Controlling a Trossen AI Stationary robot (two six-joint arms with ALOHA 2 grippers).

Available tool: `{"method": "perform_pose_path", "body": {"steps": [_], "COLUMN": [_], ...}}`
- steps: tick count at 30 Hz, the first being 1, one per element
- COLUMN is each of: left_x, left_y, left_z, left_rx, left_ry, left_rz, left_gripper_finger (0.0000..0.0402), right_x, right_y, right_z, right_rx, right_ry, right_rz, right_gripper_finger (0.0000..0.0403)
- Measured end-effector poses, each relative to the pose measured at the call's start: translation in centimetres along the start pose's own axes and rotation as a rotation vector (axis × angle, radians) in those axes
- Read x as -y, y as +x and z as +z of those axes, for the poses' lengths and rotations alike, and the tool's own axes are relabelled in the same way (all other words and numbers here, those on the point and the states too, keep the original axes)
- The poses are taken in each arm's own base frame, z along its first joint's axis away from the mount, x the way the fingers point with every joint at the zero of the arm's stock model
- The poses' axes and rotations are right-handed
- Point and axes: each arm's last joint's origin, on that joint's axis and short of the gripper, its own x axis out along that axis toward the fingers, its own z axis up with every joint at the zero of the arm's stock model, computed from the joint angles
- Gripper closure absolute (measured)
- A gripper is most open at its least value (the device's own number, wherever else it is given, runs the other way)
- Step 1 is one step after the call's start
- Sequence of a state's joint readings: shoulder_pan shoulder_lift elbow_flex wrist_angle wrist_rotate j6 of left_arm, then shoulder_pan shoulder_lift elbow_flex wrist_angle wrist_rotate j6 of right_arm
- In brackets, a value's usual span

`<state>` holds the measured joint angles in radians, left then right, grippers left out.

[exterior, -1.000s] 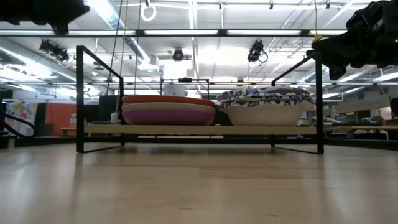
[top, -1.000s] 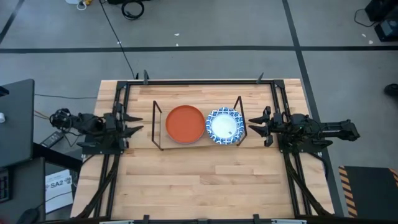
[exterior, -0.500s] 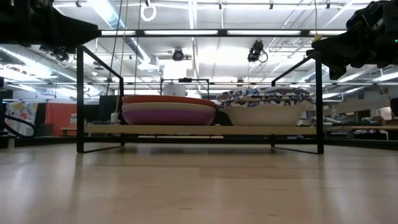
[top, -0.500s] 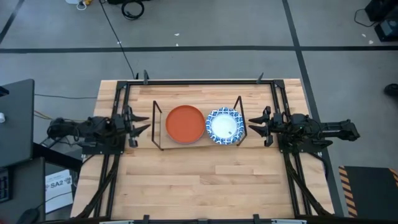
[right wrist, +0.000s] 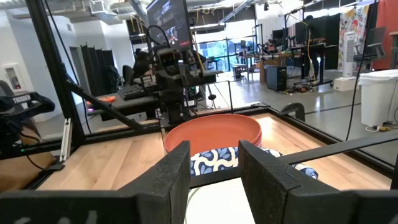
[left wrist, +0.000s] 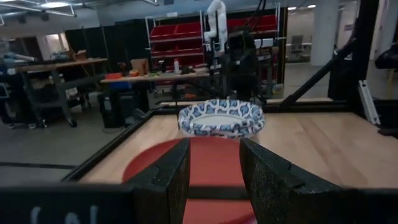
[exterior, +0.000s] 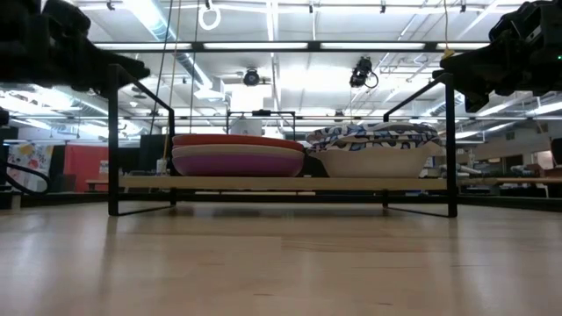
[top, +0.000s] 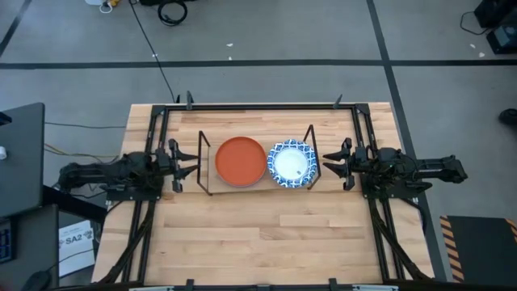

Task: Place and stack plates onto a shelf
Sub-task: Return to Home Position

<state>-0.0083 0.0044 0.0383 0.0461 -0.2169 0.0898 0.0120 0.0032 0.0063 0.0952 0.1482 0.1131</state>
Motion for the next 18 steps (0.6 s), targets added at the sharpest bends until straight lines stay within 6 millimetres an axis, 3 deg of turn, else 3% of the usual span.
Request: {"method": "perform_pose_path", "body": {"steps": [18], "left_x": [-0.18], "left_y": [0.20], "left_z": [-0.92], "left_rx": [-0.017], "left_ry": [0.006], "left_rz": [-0.019], "left_gripper_finger": [0.0256], "right_x": [0.00], "right_y": [0.00], "right_z": [-0.04], "right_rx": [-0.004], "right_ry": [-0.001], "right_rz": [0.003], "right_gripper_finger": [0.0263]}}
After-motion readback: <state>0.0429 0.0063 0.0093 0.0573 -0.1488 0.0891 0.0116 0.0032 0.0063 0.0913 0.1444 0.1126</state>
